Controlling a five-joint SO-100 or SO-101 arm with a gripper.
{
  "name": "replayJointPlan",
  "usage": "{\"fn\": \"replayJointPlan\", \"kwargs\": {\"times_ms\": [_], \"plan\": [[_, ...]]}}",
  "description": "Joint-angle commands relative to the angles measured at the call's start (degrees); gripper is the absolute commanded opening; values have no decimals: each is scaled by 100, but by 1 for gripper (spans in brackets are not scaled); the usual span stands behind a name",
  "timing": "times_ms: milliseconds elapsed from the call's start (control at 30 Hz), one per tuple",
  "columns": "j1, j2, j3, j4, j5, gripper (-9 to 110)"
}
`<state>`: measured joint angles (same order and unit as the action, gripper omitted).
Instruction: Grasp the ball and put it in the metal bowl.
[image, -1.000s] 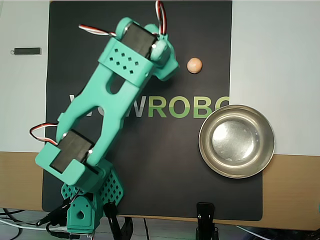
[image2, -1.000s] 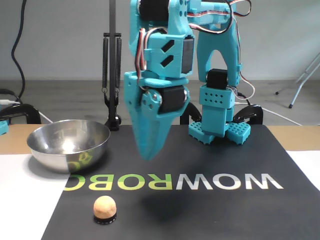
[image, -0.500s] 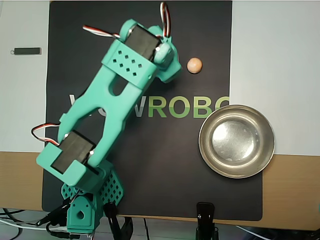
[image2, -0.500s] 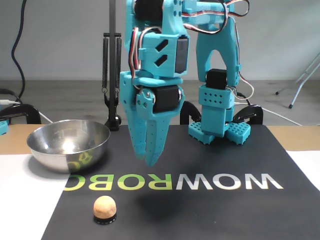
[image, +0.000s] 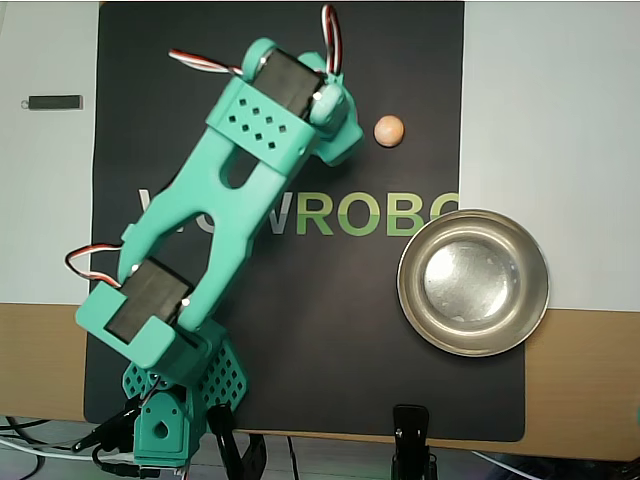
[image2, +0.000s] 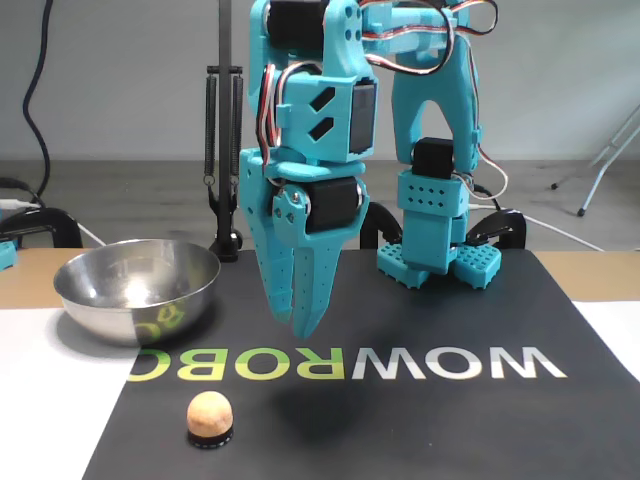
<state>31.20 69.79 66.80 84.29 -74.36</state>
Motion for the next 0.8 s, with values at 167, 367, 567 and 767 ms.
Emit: {"fn": "replayJointPlan", "kwargs": {"times_ms": [167, 367, 567, 767], "plan": [[-18, 44, -53, -44, -35, 31], [-9, 44, -53, -44, -35, 49], [35, 44, -53, -44, -35, 49], [97, 44, -53, -44, 9, 49]]}}
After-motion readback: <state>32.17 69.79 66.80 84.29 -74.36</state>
